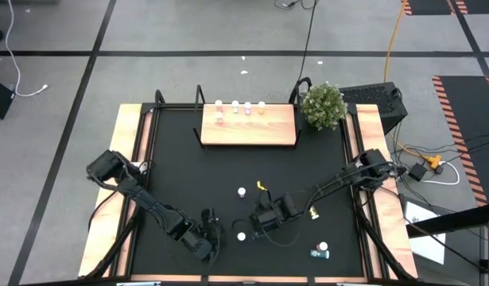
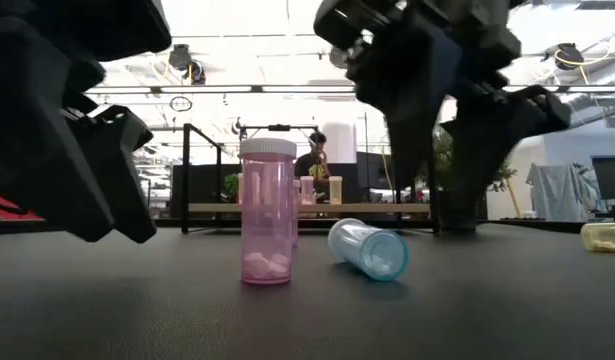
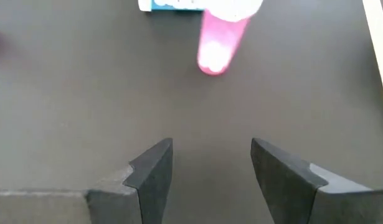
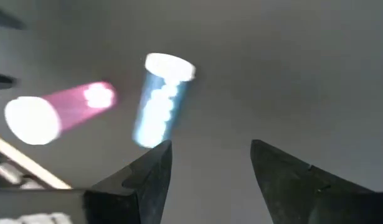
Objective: Pick and place medicine bottles onto shelf by color
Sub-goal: Put the left blue pill bottle on the shelf aligned with the other blue pill bottle
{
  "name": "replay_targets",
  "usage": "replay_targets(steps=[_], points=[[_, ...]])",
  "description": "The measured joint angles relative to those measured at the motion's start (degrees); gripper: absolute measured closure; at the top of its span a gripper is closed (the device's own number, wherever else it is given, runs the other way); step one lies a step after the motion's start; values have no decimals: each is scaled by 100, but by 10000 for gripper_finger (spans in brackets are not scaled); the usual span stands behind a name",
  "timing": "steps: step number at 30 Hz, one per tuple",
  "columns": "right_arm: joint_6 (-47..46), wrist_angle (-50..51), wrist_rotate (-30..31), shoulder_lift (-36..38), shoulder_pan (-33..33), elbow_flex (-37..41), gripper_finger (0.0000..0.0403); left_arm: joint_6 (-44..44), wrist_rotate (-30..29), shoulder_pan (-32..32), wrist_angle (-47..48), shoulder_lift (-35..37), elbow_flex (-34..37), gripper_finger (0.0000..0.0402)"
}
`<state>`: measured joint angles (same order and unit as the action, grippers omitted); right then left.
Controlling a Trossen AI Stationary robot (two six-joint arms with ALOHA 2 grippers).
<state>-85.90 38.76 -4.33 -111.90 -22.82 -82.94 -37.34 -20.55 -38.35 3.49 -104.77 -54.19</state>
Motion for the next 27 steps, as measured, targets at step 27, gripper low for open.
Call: replay_targets(steps=[27], points=[[228,-948,162,-586,-113,97,222,-11,303,539,441,4,0,186]])
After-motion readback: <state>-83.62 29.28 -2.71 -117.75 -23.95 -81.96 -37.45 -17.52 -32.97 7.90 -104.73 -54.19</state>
